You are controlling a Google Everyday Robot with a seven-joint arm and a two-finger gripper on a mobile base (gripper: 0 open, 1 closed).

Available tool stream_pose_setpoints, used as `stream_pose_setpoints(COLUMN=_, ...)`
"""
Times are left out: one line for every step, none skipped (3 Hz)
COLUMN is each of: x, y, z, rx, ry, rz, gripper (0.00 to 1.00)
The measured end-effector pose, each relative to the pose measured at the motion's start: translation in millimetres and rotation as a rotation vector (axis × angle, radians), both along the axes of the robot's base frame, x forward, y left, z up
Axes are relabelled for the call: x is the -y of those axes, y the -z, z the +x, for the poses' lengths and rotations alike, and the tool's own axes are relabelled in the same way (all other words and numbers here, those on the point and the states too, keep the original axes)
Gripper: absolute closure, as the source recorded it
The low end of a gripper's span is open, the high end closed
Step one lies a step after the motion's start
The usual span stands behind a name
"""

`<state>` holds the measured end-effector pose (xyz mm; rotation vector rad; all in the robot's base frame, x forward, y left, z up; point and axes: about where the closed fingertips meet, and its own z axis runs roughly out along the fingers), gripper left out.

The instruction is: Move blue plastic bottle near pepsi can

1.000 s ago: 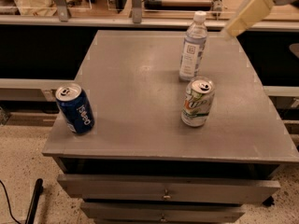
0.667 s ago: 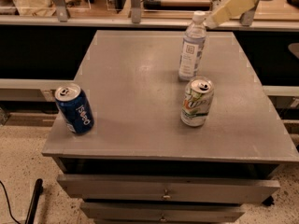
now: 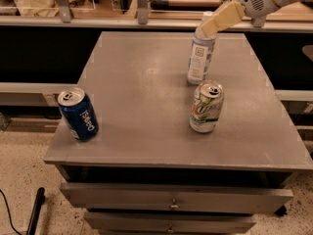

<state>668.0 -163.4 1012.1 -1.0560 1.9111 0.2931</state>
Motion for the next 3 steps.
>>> stream_pose_setpoints(x=-6, y=12, z=-1, rx=-0.004, ry=-0.045, rz=0.024, gripper=0.0)
stream_pose_setpoints(x=-17, y=49, z=-1, rx=0.002, ry=-0.149, rz=0.038, gripper=0.0)
stream_pose_setpoints(x=-17, y=49, z=-1, rx=0.002, ry=-0.149, rz=0.038, gripper=0.0)
